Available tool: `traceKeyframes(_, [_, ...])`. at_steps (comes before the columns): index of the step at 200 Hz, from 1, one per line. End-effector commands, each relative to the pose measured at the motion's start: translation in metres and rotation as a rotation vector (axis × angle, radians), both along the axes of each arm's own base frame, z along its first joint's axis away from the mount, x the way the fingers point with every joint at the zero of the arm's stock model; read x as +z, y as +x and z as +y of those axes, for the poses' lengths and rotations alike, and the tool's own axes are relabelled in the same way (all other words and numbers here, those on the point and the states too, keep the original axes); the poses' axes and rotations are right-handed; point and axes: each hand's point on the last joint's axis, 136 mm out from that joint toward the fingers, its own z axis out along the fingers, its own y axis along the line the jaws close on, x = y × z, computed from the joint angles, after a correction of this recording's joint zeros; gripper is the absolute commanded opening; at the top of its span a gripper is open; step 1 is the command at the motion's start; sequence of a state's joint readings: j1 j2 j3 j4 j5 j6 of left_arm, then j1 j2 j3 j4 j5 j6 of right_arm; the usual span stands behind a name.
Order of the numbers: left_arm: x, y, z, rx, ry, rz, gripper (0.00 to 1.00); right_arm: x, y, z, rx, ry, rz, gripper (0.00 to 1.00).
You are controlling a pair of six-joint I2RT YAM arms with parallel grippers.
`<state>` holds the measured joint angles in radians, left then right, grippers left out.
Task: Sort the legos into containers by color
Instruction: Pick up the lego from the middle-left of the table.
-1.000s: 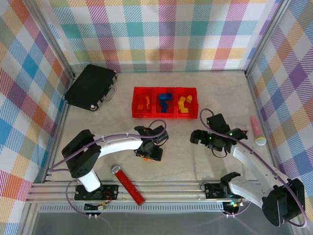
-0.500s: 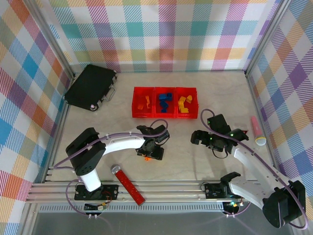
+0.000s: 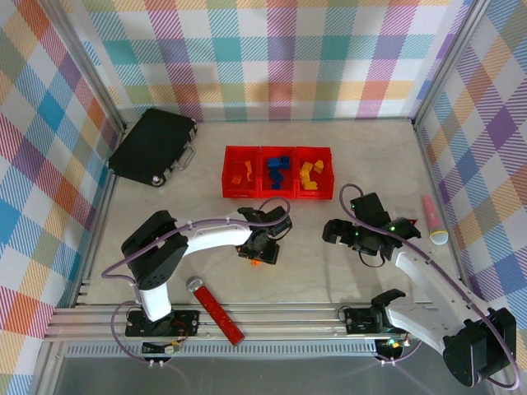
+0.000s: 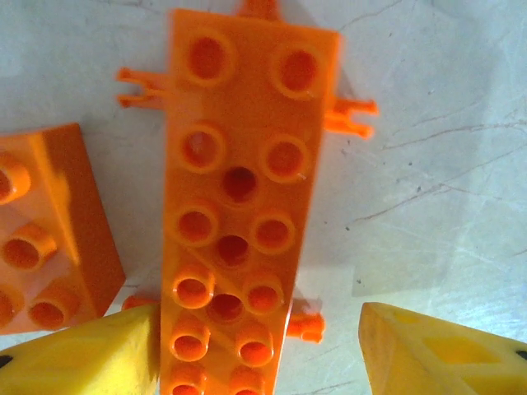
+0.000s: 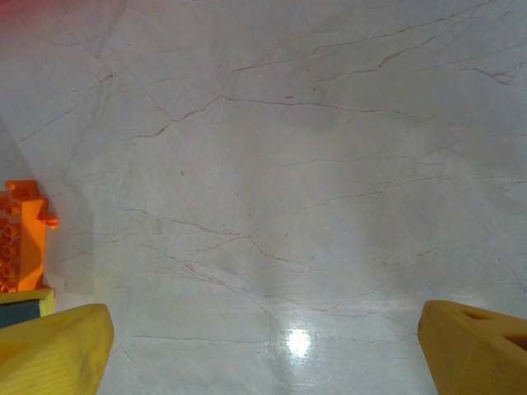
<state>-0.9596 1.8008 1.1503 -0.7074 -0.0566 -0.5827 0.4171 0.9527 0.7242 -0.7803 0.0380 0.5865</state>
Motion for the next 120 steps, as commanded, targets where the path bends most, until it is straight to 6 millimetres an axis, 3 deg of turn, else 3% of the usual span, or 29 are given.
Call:
traceKeyframes(1, [-0.002, 0.009, 0.006, -0.004, 0.053, -0.024, 0.66, -0.002, -0.004, -0.006, -0.010, -0.016, 0.011, 0.95])
traceKeyframes(120, [0.002, 0.030, 0.002, -0.054, 0.101, -0.077, 0.72, -0.002, -0.004, -0.005, -0.004, -0.018, 0.013, 0.95])
